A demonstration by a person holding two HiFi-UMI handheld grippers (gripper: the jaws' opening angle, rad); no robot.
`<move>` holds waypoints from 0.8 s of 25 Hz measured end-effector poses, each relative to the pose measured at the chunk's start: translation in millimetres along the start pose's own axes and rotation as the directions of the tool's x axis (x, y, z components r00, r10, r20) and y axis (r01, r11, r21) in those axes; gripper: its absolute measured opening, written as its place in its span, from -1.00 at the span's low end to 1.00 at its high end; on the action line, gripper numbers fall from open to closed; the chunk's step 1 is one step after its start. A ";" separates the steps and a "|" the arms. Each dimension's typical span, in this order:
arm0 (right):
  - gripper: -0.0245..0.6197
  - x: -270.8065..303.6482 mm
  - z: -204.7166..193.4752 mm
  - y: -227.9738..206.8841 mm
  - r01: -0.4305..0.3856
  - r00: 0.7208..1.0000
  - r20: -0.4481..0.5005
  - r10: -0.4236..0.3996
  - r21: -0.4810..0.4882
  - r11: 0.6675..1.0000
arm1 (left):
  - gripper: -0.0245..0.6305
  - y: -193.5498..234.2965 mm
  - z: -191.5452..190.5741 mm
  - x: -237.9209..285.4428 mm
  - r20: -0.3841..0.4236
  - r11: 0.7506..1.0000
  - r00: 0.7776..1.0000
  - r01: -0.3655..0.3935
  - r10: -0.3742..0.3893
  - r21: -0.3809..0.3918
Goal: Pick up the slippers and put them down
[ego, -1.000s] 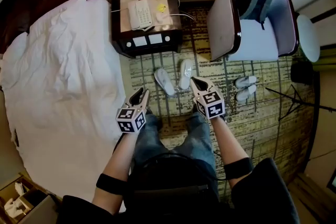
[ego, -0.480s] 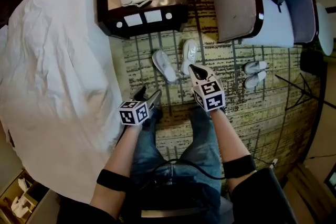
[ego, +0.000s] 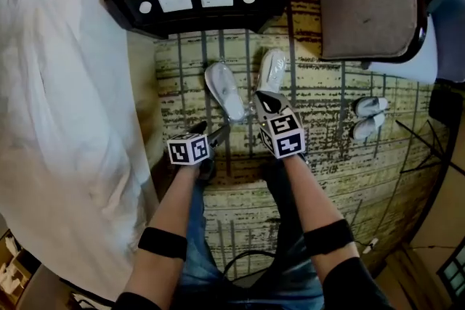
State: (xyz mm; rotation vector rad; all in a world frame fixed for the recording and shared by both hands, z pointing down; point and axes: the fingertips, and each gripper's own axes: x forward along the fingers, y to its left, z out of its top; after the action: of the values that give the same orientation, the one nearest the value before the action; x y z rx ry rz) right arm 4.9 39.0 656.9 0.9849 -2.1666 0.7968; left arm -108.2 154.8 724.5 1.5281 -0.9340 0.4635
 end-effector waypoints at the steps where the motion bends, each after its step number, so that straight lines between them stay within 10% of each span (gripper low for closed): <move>1: -0.92 16.4 -12.2 -0.5 -0.006 1.000 -0.004 0.006 0.000 1.000 | 0.29 17.0 -5.8 16.2 0.004 1.000 1.000 -0.012 0.012 -0.017; 20: -0.92 204.6 -156.8 -18.9 -0.048 0.998 -0.032 0.048 0.010 0.999 | 0.29 175.9 -59.2 219.5 0.045 0.992 0.999 0.011 -0.005 -0.127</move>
State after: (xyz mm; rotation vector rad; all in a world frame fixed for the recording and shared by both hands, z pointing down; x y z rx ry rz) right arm -43.4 55.9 910.2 0.9218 -2.1679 0.8404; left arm -100.5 156.2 1011.8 1.4306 -0.9732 0.3585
